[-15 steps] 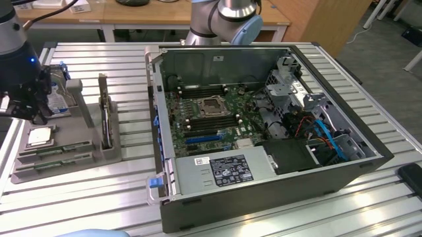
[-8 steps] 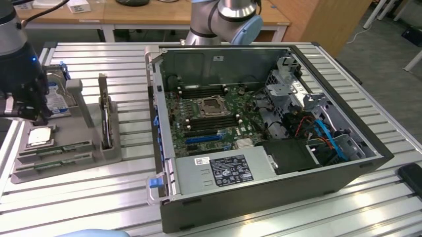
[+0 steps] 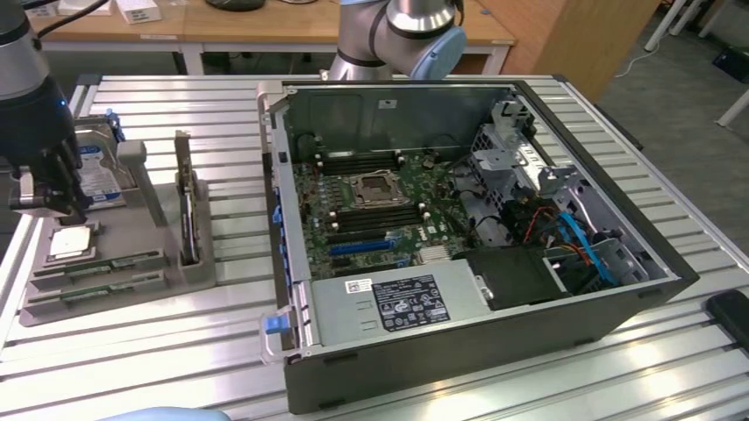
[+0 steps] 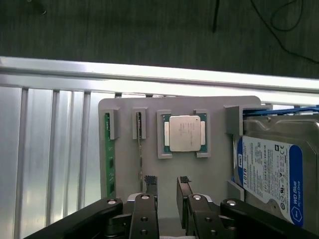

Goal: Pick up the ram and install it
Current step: 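Pick up the ram and move it above insertion slot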

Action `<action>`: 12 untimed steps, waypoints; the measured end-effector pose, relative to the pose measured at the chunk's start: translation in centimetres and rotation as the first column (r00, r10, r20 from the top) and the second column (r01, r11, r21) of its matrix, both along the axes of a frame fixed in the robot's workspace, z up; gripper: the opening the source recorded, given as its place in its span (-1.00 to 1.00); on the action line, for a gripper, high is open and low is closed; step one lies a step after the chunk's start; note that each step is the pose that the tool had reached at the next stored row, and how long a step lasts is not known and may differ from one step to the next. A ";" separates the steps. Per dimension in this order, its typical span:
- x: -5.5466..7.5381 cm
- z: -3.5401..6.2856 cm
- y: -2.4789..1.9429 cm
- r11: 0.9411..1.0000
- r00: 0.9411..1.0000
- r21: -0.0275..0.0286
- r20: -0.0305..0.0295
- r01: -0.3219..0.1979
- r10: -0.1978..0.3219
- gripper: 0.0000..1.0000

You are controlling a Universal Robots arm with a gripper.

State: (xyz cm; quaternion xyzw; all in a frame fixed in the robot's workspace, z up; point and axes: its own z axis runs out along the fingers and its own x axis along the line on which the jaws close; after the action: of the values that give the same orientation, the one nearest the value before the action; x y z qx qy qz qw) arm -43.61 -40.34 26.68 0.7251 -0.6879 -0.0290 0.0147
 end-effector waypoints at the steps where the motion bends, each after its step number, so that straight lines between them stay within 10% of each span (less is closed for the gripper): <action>1: 0.0 0.00 0.00 1.000 1.000 0.000 0.000 -0.003 0.003 -0.40; 8: 0.0 0.00 -0.02 1.000 1.000 0.000 0.000 -0.003 0.003 -0.40; 12: 0.1 -0.01 -0.76 1.000 1.000 0.001 0.000 -0.003 0.003 -0.40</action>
State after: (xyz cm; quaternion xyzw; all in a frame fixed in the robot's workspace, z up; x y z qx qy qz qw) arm -43.52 -41.10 26.68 0.7261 -0.6868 -0.0292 0.0144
